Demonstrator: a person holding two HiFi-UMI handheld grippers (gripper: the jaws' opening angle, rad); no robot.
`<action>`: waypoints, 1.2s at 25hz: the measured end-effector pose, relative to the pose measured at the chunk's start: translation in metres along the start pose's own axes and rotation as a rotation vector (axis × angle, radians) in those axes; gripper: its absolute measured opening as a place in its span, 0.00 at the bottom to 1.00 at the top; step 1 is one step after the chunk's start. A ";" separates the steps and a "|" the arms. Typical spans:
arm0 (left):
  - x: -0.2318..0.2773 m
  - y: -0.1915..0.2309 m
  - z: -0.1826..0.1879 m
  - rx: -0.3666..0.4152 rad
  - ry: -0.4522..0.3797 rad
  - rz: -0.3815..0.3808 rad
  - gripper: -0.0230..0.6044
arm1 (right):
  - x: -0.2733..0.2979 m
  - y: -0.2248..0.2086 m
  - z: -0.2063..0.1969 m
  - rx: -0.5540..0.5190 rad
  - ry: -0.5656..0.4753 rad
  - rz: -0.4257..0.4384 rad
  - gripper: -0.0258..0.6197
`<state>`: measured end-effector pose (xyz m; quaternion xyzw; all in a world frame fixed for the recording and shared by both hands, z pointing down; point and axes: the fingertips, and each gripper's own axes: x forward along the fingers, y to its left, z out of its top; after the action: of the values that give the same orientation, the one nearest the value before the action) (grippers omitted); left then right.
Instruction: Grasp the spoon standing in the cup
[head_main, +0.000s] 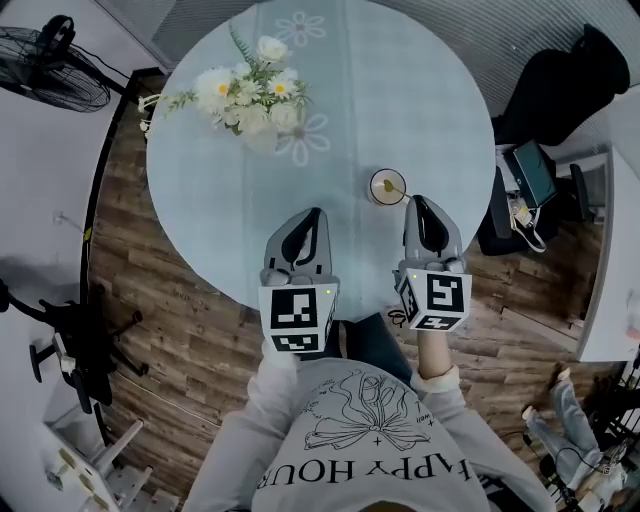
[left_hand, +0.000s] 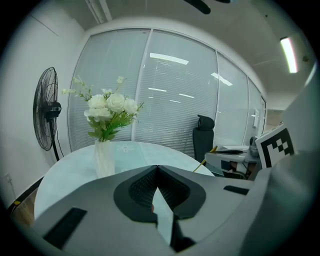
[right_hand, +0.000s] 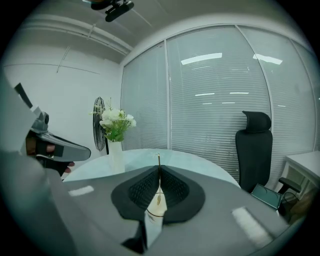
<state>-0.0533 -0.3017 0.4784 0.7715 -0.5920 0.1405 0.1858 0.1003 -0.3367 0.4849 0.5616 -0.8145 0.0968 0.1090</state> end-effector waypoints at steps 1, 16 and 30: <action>-0.002 -0.001 0.004 0.002 -0.008 -0.001 0.05 | -0.003 -0.001 0.006 0.001 -0.011 -0.005 0.06; -0.036 -0.022 0.063 0.054 -0.150 -0.051 0.05 | -0.050 -0.006 0.071 0.023 -0.149 -0.079 0.06; -0.051 -0.058 0.106 0.101 -0.255 -0.139 0.05 | -0.095 -0.025 0.114 0.014 -0.255 -0.176 0.06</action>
<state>-0.0106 -0.2928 0.3548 0.8307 -0.5481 0.0577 0.0793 0.1488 -0.2927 0.3495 0.6392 -0.7687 0.0204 0.0087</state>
